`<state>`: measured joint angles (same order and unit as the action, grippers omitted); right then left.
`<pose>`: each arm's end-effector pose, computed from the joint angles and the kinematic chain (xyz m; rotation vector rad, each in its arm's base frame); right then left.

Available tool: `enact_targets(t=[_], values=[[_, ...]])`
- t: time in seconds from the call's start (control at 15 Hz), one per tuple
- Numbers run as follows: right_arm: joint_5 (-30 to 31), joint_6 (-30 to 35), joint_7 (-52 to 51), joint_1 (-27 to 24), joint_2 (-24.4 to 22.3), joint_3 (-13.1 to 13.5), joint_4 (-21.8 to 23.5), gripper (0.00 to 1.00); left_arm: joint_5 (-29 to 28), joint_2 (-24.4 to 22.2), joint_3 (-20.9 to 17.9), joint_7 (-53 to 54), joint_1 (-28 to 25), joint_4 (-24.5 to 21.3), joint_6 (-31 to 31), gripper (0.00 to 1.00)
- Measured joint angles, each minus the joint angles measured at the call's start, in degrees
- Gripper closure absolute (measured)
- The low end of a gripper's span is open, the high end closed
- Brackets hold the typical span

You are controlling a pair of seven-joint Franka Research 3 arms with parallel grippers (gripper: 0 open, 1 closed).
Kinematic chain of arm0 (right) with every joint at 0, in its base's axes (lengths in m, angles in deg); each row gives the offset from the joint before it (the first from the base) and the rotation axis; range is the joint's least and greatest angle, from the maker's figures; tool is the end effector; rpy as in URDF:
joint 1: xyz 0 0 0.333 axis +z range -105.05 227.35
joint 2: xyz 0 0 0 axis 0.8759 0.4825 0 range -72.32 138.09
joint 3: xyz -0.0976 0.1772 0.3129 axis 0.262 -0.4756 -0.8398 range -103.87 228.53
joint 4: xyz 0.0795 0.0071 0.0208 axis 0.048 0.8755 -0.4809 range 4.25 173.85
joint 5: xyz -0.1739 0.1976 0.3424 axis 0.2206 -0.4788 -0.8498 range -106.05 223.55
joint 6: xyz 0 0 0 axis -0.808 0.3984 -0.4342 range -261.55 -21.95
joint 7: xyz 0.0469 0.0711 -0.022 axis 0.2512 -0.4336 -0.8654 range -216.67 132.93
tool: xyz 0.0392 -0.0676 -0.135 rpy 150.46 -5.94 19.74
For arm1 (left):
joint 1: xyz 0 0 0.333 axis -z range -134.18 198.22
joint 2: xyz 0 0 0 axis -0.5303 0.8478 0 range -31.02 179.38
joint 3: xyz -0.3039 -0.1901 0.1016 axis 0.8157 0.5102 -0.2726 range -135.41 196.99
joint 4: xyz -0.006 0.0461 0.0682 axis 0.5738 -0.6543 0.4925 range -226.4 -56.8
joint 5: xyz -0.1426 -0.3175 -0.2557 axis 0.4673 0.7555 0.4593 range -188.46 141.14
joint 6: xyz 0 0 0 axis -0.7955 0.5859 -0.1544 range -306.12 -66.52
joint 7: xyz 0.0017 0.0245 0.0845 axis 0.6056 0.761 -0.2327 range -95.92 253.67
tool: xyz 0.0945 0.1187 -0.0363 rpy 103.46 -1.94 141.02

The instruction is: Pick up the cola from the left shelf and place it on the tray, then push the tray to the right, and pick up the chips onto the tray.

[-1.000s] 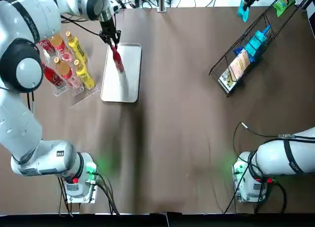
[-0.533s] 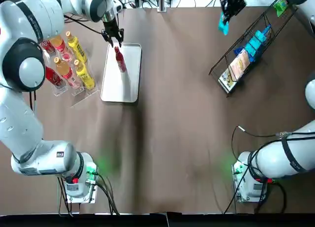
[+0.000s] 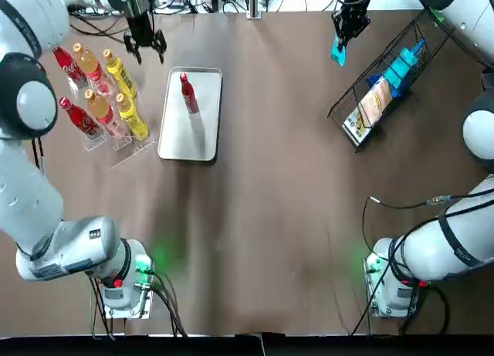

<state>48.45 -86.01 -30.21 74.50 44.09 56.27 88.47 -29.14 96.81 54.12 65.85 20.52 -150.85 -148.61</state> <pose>0.5927 0.2335 0.5062 -2.9769 -0.1749 0.4028 0.6525 -0.1067 0.3247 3.1023 -0.0153 -0.3984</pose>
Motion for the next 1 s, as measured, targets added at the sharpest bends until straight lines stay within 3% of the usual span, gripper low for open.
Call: enact_targets(t=[0.27,0.53,0.67,0.8,1.0], values=[[0.0,-0.4,0.0,0.0,0.1,0.0,0.0,0.93,-1.7,9.6,-0.2,0.5,0.1,-0.4,-4.7,0.02],[0.0,-1.3,0.0,0.0,1.0,0.0,0.0,0.93,-5.0,12.9,-0.7,0.7,-0.6,-1.5,-7.8,0.06],[0.0,-1.6,0.0,0.0,1.4,0.0,0.0,0.93,-5.2,13.9,-1.0,0.8,-1.0,-2.2,-10.4,0.22],[0.0,-1.7,0.0,0.0,1.6,0.0,0.0,0.93,-5.2,14.7,-1.0,0.9,-1.2,-2.6,-11.8,0.25],[0.0,-2.2,0.0,0.2,1.8,0.0,0.0,0.93,-5.2,15.0,-1.0,0.9,-1.1,-2.9,-12.0,0.52]])
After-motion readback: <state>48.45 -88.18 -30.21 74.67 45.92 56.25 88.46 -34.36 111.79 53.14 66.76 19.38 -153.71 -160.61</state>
